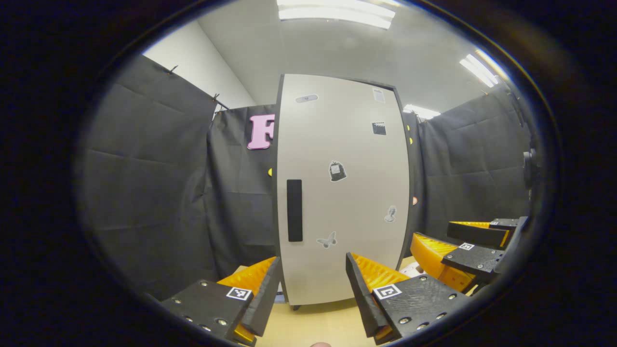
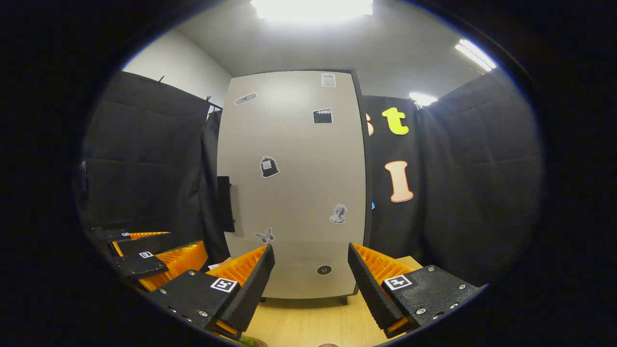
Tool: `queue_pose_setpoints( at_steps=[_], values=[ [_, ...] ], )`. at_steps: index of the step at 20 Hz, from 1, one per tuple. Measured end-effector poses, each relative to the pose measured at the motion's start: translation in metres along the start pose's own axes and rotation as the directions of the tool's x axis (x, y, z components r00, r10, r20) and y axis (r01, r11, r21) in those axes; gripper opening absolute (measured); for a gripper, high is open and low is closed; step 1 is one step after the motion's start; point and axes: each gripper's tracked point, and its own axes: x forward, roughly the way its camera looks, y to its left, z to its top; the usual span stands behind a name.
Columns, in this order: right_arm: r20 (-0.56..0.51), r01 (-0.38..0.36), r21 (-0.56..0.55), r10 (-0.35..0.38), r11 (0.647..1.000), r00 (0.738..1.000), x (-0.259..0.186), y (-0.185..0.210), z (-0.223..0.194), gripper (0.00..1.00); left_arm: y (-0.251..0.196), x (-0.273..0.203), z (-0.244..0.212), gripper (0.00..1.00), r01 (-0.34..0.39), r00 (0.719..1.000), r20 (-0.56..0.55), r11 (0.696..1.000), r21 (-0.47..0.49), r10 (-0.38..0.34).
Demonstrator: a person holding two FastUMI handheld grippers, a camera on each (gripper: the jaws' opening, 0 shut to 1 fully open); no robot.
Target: Open the cabinet door with the right hand, grasp the bottle in the cabinet with the left hand and place it on the coaster, then close the cabinet door with the right hand.
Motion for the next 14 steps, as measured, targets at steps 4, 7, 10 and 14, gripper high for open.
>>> queue_pose_setpoints(
  at_steps=[4, 7, 10, 14],
  values=[
    [-0.001, -0.003, -0.001, 0.003, 1.0, 1.0, 0.003, -0.001, 0.0, 0.94, -0.001, -0.002, 0.002, 0.76, 0.02, 1.0, 0.008, 1.0, -0.005, -0.02],
    [-0.004, -0.002, -0.006, 0.002, 1.0, 1.0, 0.004, -0.003, -0.002, 0.94, -0.002, -0.002, 0.002, 0.76, 0.026, 1.0, 0.011, 1.0, -0.003, -0.026],
    [-0.008, 0.001, -0.002, -0.001, 1.0, 1.0, 0.006, -0.005, -0.004, 0.95, -0.002, -0.002, 0.002, 0.76, 0.031, 0.999, 0.004, 1.0, -0.003, -0.031],
    [-0.011, 0.018, 0.004, -0.018, 1.0, 1.0, 0.012, -0.009, -0.005, 0.95, -0.002, -0.002, 0.002, 0.76, 0.034, 0.999, 0.006, 0.999, 0.005, -0.034]
  ],
)
